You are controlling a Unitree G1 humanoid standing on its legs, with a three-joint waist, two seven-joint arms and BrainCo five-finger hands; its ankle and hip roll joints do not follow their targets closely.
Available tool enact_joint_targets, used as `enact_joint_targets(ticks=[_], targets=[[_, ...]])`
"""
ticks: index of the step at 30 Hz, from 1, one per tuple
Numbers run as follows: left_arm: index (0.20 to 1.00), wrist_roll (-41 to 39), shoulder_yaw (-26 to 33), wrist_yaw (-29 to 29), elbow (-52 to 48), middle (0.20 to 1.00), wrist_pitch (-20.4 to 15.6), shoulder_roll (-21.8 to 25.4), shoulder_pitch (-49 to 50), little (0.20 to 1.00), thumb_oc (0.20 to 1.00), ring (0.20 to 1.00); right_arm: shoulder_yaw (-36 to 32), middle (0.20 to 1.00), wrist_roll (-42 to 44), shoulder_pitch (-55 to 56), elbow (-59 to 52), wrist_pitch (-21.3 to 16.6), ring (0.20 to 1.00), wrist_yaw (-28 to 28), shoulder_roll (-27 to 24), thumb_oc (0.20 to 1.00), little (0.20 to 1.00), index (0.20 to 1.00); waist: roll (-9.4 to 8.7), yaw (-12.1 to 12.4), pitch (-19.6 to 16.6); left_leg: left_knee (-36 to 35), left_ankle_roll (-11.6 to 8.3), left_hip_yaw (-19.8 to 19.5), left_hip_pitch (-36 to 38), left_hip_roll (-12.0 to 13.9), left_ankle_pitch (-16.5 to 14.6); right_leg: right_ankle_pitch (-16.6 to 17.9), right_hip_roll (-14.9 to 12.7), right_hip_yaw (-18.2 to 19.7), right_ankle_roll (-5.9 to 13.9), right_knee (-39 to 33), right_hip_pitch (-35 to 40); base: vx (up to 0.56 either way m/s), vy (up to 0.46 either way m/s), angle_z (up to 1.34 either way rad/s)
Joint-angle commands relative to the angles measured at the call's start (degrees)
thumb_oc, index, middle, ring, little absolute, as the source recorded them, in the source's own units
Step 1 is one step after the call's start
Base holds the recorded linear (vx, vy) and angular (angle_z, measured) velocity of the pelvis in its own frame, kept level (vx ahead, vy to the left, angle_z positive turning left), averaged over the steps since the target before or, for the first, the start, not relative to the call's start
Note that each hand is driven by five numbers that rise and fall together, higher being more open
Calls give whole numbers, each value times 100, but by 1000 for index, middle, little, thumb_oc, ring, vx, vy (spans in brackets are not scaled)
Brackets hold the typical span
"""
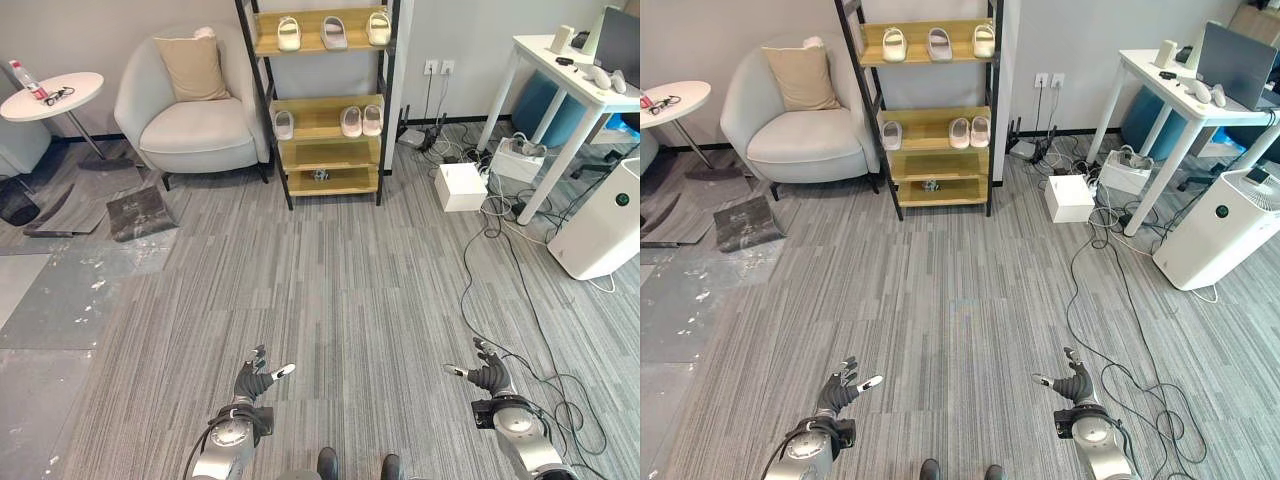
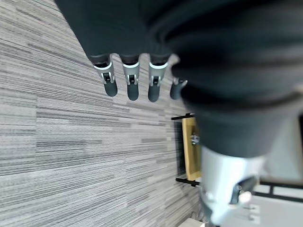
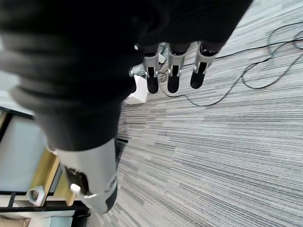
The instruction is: Arrange the slippers neatly on the shoe rack.
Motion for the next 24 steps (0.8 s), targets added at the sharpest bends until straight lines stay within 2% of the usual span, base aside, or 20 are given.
enact_joint_targets(ticks=[1, 24], targets=[[1000, 62, 18, 44, 40, 1000, -110, 49, -331, 1000, 1000, 1000, 25, 1000, 128, -145, -142, -134, 1000, -34, -15, 1000, 1000, 1000, -244, -71, -76, -48, -371, -475, 118, 314, -528, -593, -530, 51, 635, 9, 92, 3, -1, -4], [1000, -122, -11, -146, 77, 1000, -96, 58, -259, 1000, 1000, 1000, 171, 1000, 575, -76, -100, -196, 1000, 233, 155, 1000, 1000, 1000, -248, -139, -97, -48, -368, -416, 166, 308, -540, -610, -524, 97, 621, 9, 138, 1, 0, -1]])
